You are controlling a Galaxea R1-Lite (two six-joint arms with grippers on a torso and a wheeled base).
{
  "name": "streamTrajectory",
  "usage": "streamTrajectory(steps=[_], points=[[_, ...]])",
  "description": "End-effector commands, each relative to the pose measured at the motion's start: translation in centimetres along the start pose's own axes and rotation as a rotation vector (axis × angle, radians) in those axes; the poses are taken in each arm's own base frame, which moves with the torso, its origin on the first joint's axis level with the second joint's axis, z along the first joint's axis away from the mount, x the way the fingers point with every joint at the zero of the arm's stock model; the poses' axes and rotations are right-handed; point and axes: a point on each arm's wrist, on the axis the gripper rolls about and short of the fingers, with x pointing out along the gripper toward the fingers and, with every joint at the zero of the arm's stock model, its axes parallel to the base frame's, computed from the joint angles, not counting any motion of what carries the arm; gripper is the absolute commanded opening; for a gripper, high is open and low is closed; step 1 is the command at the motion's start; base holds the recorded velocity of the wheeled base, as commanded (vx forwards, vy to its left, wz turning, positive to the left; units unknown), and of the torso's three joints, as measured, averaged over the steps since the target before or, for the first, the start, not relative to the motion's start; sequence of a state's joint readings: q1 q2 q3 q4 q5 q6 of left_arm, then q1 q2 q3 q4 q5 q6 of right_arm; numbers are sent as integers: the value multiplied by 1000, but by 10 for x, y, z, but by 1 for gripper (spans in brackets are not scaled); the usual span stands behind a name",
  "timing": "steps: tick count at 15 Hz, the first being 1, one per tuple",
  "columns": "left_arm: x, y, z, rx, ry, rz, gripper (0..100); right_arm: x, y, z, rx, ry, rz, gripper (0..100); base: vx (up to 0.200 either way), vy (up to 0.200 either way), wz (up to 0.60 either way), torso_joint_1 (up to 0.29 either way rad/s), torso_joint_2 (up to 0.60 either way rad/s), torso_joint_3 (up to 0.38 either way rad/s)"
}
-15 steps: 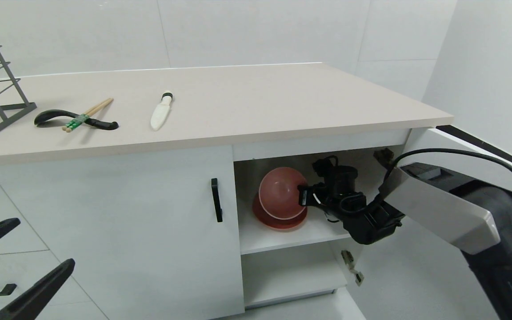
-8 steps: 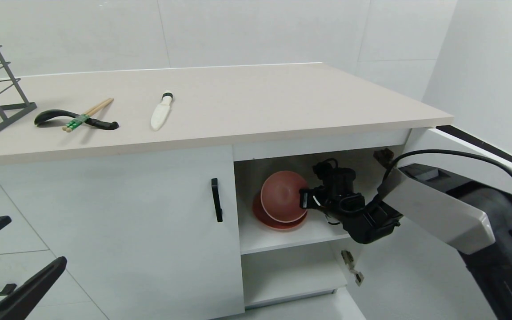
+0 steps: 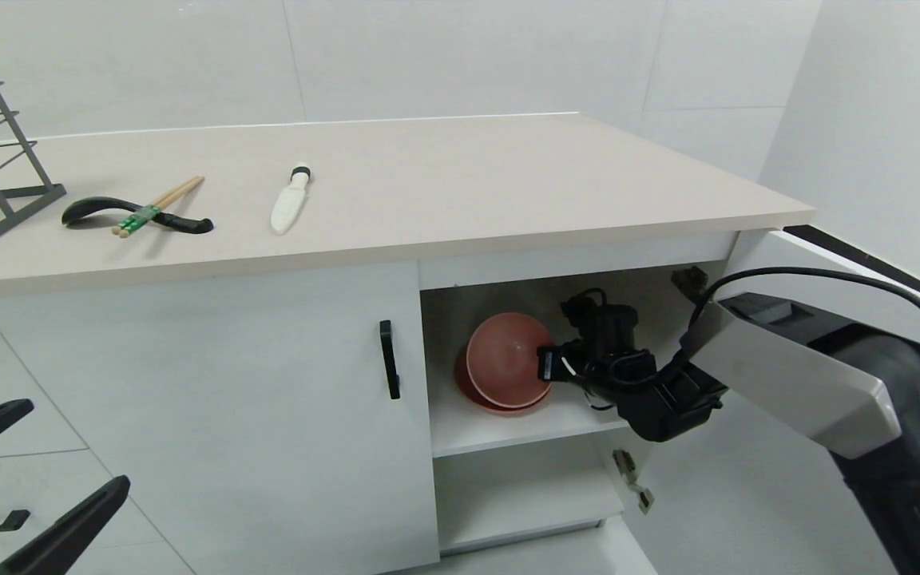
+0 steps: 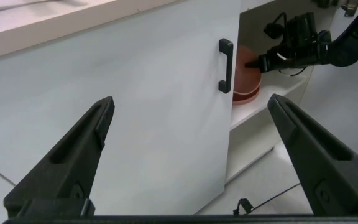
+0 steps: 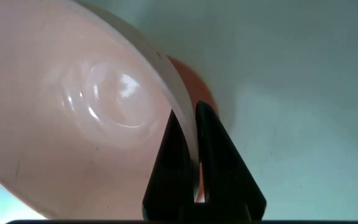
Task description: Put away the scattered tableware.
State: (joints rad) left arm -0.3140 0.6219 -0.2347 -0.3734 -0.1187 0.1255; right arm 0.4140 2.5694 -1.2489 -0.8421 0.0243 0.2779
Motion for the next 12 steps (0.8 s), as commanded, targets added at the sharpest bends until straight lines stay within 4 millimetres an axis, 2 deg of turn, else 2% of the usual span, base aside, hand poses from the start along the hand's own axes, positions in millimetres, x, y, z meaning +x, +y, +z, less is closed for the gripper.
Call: streamTrajectory(steps=[1, 10, 11, 12], points=[[1, 0, 0, 0, 3, 0, 100, -5, 5, 5, -3, -6, 10, 0, 0, 0, 0, 0, 0, 0], [1, 0, 0, -2, 6, -2, 100, -3, 1, -8, -18, 47, -16, 0, 0, 0, 0, 0, 0, 0], [1, 0, 0, -2, 6, -2, 100, -2, 1, -8, -19, 44, -16, 100, 0, 0, 0, 0, 0, 0], [1, 0, 0, -2, 6, -2, 100, -2, 0, -8, -29, 43, -18, 100, 0, 0, 0, 0, 0, 0]])
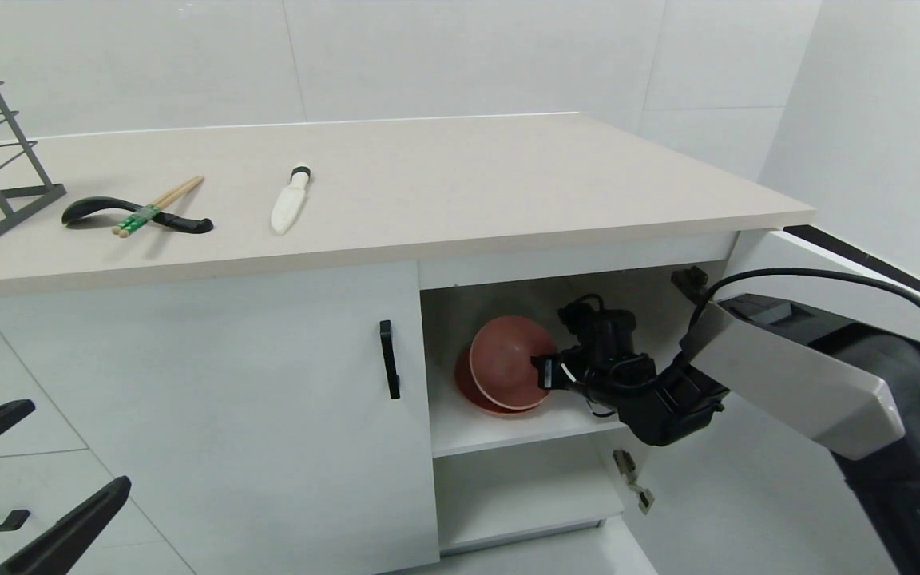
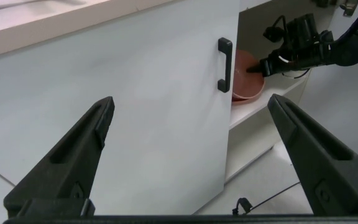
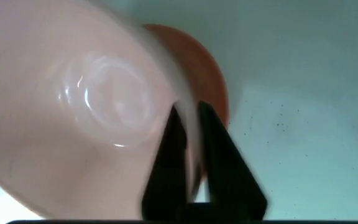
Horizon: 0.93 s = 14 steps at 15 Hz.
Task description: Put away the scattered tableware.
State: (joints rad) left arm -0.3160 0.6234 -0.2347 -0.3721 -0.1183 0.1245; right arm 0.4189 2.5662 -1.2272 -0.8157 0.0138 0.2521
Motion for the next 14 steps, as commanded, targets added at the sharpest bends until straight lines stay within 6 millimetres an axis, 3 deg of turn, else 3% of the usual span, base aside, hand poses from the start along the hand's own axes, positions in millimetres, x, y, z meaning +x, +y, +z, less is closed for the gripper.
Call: streamTrajectory(steps=[1, 8, 10, 11, 14], points=[[1, 0, 0, -1, 3, 0, 100, 1, 0, -1, -2, 3, -1, 100, 0, 0, 0, 0, 0, 0], [0, 0, 0, 1, 3, -2, 100, -5, 12, 4, -15, -57, 35, 100, 0, 0, 0, 0, 0, 0], [0, 0, 0, 1, 3, -5, 100, -29, 26, 20, -24, -91, 64, 100, 0, 0, 0, 0, 0, 0], [0, 0, 0, -1, 3, -5, 100, -30, 27, 20, -25, -94, 66, 100, 0, 0, 0, 0, 0, 0], [-1, 0, 1, 1, -12, -11, 100, -86, 49, 23, -49, -67, 86, 100, 0, 0, 0, 0, 0, 0]])
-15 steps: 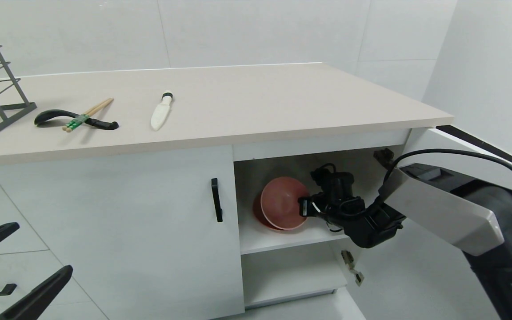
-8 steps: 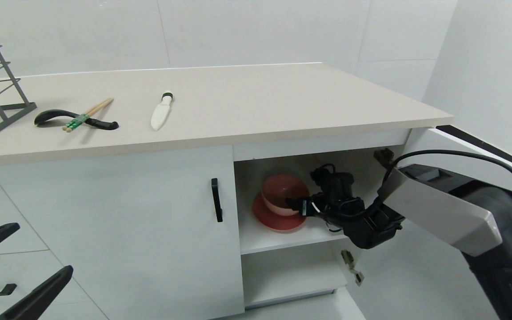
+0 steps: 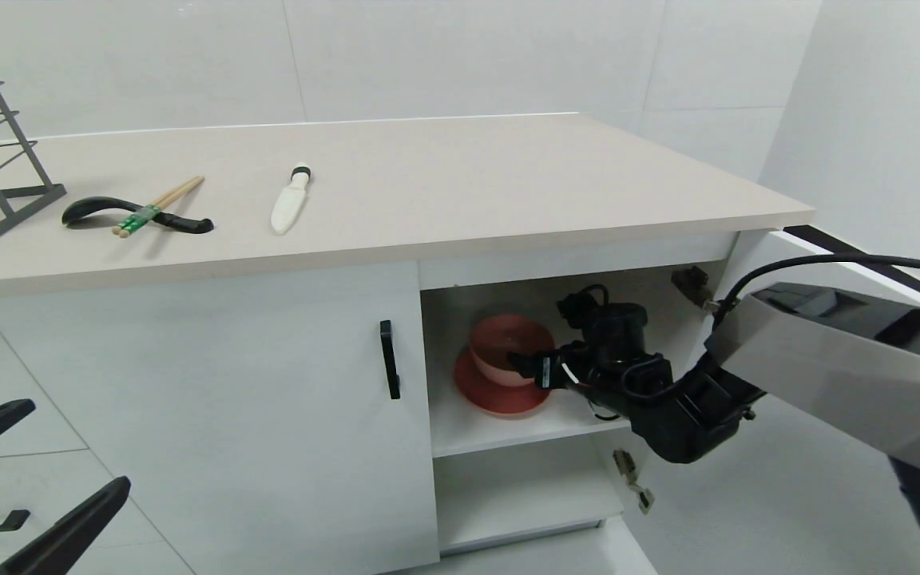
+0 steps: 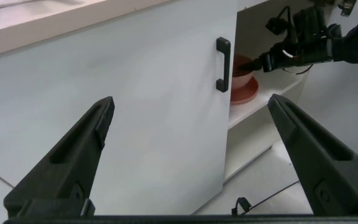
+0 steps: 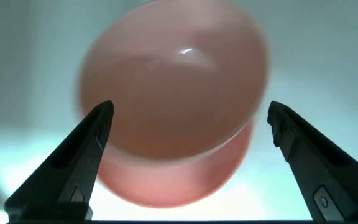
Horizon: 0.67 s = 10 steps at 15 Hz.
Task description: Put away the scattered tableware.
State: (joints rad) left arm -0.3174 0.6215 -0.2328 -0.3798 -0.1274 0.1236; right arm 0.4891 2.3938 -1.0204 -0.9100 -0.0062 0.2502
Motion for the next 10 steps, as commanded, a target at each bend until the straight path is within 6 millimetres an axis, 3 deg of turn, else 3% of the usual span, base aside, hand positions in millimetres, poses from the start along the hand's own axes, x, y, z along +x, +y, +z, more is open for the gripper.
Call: streamTrajectory(steps=[1, 4, 5, 6, 10], points=[[-2, -1, 1, 0, -21, -21, 100, -48, 21, 8, -20, 8, 34, 100, 0, 0, 0, 0, 0, 0], [-7, -4, 2, 2, -53, -83, 100, -94, 27, 4, -34, -43, 41, 100, 0, 0, 0, 0, 0, 0], [-7, -4, 2, 2, -51, -83, 100, -95, 28, 3, -35, -43, 41, 100, 0, 0, 0, 0, 0, 0], [-7, -4, 1, 5, -47, -84, 100, -128, 32, 1, -44, -66, 52, 100, 0, 0, 0, 0, 0, 0], [3, -4, 0, -80, 8, -88, 100, -181, 30, 11, -83, -154, 24, 100, 0, 0, 0, 0, 0, 0]])
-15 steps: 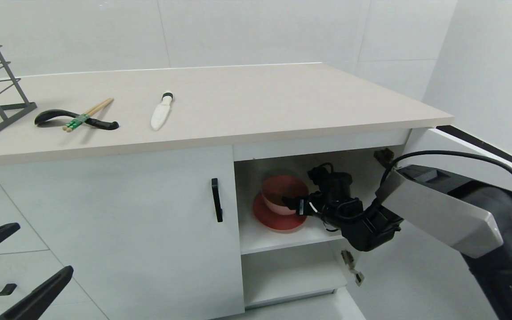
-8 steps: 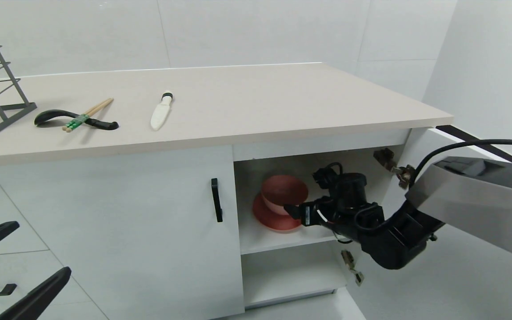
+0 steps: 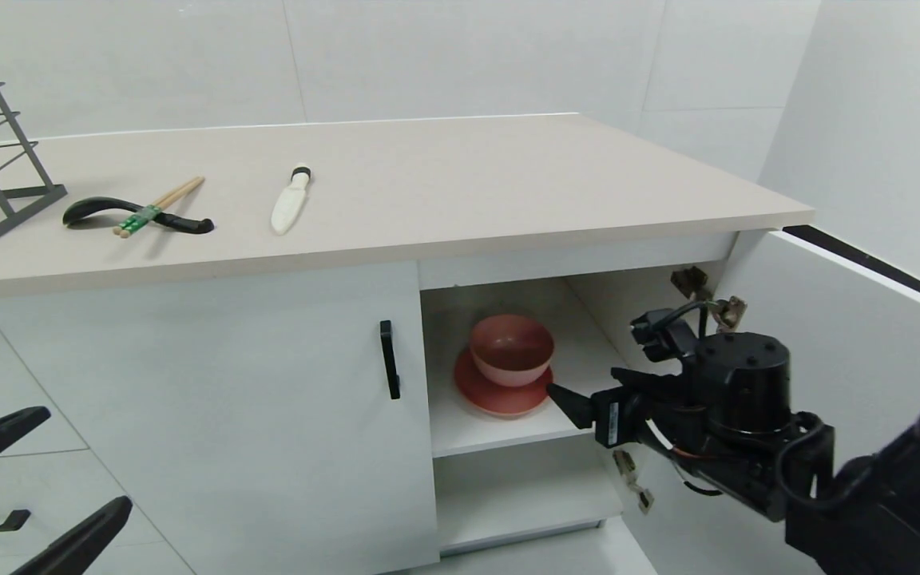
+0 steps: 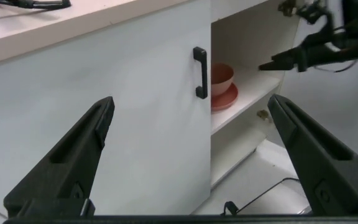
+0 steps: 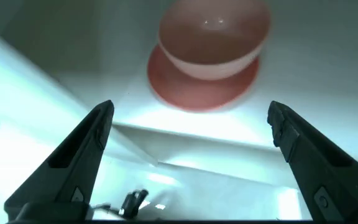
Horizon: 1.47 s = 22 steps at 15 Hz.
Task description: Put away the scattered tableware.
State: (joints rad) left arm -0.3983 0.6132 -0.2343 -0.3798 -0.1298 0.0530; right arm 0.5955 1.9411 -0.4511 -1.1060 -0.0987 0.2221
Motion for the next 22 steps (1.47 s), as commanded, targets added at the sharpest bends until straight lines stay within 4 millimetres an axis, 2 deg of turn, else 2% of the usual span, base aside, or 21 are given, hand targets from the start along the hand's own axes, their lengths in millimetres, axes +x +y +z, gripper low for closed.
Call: streamTrajectory(steps=[1, 6, 8, 10, 15, 22], points=[[7, 0, -2, -50, 39, -8, 100, -48, 0, 16, -24, -94, 2, 100, 0, 0, 0, 0, 0, 0], [14, 1, -2, -98, 49, -8, 100, -107, -4, 28, -6, -226, -14, 100, -40, 0, 0, 0, 0, 1], [18, 2, -5, -100, 77, -8, 100, -118, -8, 17, -10, -203, -16, 100, -200, 0, 0, 10, 2, 5], [20, 2, -11, -99, 106, -10, 100, -121, -10, 7, -14, -167, -23, 100, -200, 0, 0, 0, 2, 12], [23, 2, -13, -104, 124, -10, 100, -121, -5, 1, -27, -139, 8, 100, -160, 0, 0, 0, 3, 1], [24, 2, -16, -67, 144, -13, 100, -123, -3, -15, -38, -120, 37, 100, -29, -200, 0, 4, 2, 2]])
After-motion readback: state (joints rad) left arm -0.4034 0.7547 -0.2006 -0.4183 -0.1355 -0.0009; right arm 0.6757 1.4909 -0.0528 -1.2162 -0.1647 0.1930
